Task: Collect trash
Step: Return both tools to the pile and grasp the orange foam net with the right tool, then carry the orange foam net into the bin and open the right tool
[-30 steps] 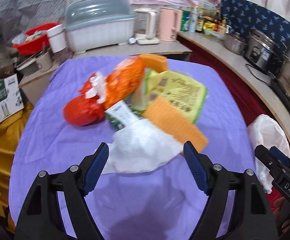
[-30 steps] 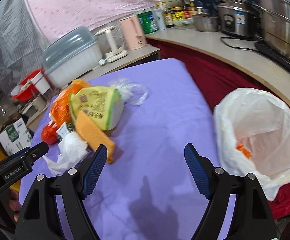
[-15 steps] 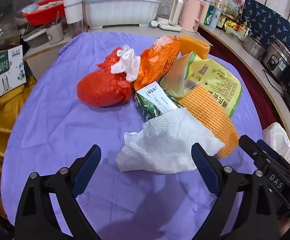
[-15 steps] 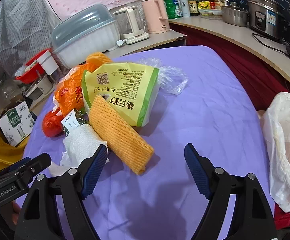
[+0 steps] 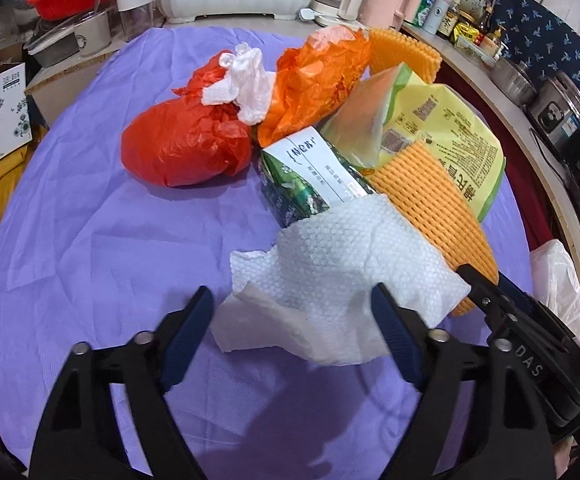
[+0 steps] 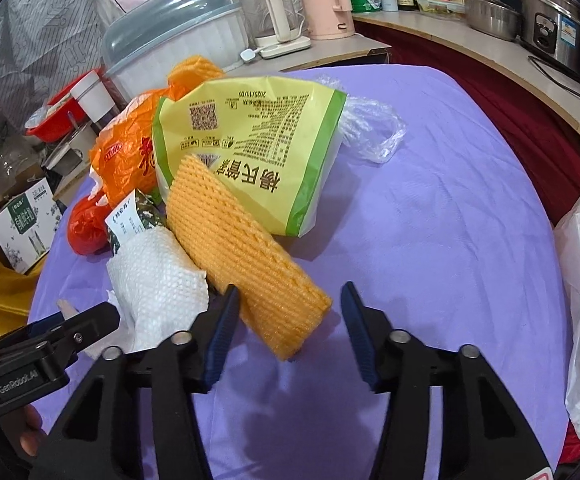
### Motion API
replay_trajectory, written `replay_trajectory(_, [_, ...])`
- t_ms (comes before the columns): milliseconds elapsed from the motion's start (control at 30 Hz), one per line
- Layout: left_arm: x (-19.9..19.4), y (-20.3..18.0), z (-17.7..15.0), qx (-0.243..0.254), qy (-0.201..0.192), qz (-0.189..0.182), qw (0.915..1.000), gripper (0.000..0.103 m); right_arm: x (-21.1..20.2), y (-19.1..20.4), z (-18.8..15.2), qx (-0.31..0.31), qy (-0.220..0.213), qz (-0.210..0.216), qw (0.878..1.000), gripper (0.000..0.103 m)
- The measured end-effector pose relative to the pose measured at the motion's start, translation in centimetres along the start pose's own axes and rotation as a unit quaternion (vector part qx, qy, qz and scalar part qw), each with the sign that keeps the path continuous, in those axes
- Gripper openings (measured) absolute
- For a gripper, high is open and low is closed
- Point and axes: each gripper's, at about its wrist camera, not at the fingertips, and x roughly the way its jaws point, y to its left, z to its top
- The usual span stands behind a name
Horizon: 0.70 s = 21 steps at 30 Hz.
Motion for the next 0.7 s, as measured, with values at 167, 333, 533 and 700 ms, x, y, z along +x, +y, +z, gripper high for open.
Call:
replay_trajectory(167, [-0.2, -0.8, -0.4, 0.023, 0.004, 0.005, 0.9997, 0.030, -0.4, 0.3, -0.6, -0.008, 0.003, 0.005, 1.000, 0.021])
replay_trajectory(333, [-1.4, -1.5, -0.9, 0.035, -0.005, -0.002, 0.9994, 0.009, -1.8, 0.9, -1.0, -0.015, -0.005, 0.015, 1.000, 0.012])
replay_trajectory(533, [-4.3, -2.8, -1.5, 0.048, -0.030, -0.008, 0.9984, 0.005, -5.4, 1.5, -1.5, -0.028, -0.037, 0.021, 0.999, 0.010])
replay_trajectory(700, [-7.5, -4.2, -2.1, 0.063, -0.056, -0.017, 0.9963, 0.005, -9.4, 1.2, -1.4, -0.023, -0.076, 0.026, 0.996, 0.010])
